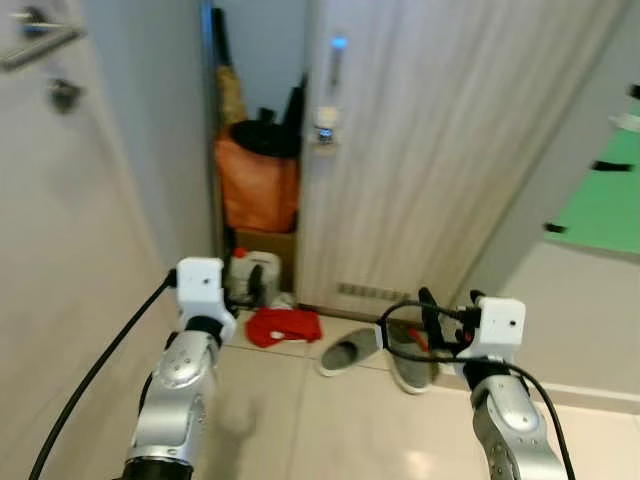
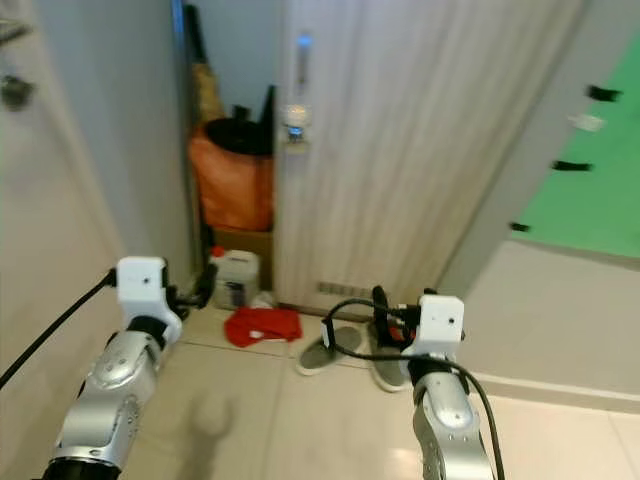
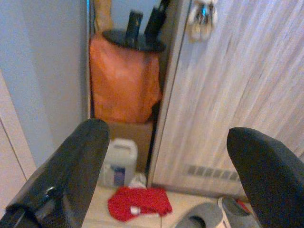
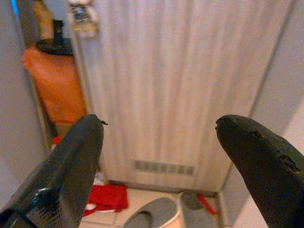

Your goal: Hang keys on a hook

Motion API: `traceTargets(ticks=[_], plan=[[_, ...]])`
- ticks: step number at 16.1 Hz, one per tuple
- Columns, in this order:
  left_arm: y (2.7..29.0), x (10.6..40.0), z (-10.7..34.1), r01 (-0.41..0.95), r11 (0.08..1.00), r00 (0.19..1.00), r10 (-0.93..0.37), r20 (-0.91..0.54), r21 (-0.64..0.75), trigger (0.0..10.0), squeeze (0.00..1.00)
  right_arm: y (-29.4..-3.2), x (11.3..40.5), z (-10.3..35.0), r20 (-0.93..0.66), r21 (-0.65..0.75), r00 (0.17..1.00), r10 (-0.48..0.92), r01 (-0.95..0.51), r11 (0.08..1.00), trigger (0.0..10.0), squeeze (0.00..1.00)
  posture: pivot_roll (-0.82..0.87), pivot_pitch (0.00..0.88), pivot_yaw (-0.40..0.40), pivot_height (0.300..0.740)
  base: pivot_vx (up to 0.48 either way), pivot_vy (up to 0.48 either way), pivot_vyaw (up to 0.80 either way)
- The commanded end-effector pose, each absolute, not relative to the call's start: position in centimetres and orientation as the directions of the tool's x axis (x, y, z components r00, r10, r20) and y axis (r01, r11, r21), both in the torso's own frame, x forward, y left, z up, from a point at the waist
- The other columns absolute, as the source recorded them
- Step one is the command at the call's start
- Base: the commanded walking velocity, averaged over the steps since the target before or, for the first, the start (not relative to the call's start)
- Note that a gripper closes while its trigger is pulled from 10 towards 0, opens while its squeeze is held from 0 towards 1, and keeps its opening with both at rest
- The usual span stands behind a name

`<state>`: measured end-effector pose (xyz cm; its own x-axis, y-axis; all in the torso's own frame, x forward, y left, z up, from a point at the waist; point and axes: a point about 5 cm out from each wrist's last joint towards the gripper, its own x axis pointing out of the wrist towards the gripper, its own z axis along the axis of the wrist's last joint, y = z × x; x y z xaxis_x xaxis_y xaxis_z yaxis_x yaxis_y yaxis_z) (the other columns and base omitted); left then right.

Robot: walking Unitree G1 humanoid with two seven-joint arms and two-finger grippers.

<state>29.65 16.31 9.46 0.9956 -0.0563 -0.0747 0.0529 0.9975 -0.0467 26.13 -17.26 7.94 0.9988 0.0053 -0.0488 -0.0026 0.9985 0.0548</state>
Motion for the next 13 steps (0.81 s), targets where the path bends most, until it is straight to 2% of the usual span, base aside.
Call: traceTargets(ticks=[1,8,12,13], plan=[[16.0,29.6,9.2,0.056,0.997,0.995,-0.061,-0.083,-0.053,10.0,0.0,-18.1,25.9,7.9,-0.061,0.025,0.998,-0.024,0.026,0.999,10.0,0.0,-0.07,0.0,-0.034,0.74,0.0,-0.469,0.0],[14.1,29.6,9.0,0.148,0.989,0.986,-0.148,-0.073,-0.009,10.0,0.0,-18.3,26.0,7.4,-0.079,-0.006,0.996,-0.028,0.028,1.0,10.0,0.0,-0.1,0.0,-0.013,0.74,0.0,-0.469,0.0],[14.8,29.8,9.3,0.14,0.99,0.988,-0.139,-0.066,0.016,10.0,0.0,-18.1,25.6,6.8,-0.094,-0.003,0.995,-0.04,0.039,0.999,10.0,0.0,-0.1,0.0,-0.005,0.74,0.0,-0.469,0.0],[15.0,29.8,9.5,0.148,0.988,0.988,-0.146,-0.054,0.049,10.0,0.0,-18.3,25.5,6.3,-0.126,0.044,0.99,-0.058,0.064,0.997,10.0,0.0,-0.1,0.0,-0.009,0.74,0.0,-0.469,0.0]])
